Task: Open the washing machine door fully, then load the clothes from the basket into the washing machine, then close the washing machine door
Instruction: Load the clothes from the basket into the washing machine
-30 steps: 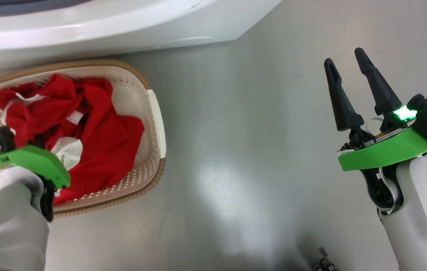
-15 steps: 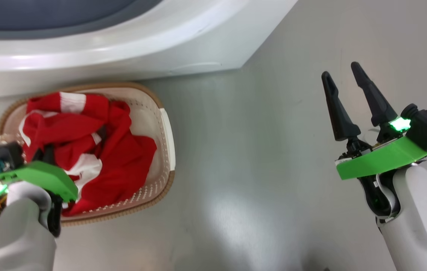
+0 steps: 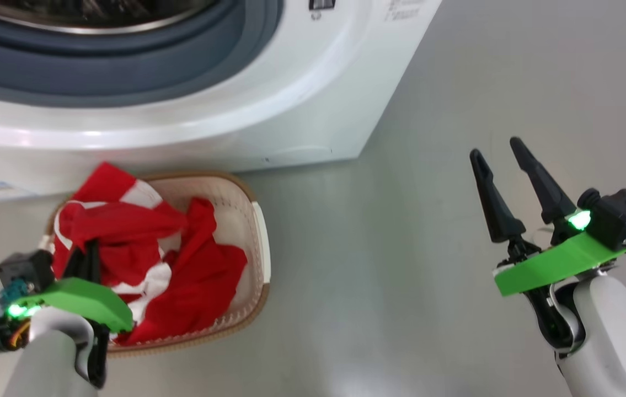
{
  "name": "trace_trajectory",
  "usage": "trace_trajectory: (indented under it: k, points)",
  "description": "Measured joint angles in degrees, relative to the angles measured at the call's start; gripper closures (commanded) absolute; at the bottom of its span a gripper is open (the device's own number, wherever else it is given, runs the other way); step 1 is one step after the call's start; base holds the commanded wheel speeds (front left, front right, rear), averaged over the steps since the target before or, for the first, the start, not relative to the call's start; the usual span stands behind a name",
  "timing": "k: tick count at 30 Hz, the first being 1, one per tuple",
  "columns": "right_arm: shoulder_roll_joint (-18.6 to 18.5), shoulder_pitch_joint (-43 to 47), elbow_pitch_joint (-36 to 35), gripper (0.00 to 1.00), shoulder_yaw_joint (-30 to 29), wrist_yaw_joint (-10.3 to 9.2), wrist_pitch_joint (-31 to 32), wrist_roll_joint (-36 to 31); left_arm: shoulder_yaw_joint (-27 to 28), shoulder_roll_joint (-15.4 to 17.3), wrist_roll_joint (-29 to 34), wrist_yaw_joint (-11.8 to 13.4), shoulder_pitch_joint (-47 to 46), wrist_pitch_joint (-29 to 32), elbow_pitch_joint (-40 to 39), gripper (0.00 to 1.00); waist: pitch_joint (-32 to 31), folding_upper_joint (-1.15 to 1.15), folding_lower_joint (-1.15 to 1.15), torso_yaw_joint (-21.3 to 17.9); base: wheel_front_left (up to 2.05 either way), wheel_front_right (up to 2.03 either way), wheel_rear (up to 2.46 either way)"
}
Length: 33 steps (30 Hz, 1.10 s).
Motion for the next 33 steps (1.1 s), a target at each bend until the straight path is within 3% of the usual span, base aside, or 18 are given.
trace_trajectory:
  k: [33]
  points:
    - [-1.29, 10.54, 2.65, 0.00, 0.64, 0.00, 0.00, 1.64, -0.01, -2.21, 0.24, -0.44, 21.29, 1.37, -30.78, 1.00, -21.22, 0.00, 0.00, 2.65, 0.00, 0.00, 0.00]
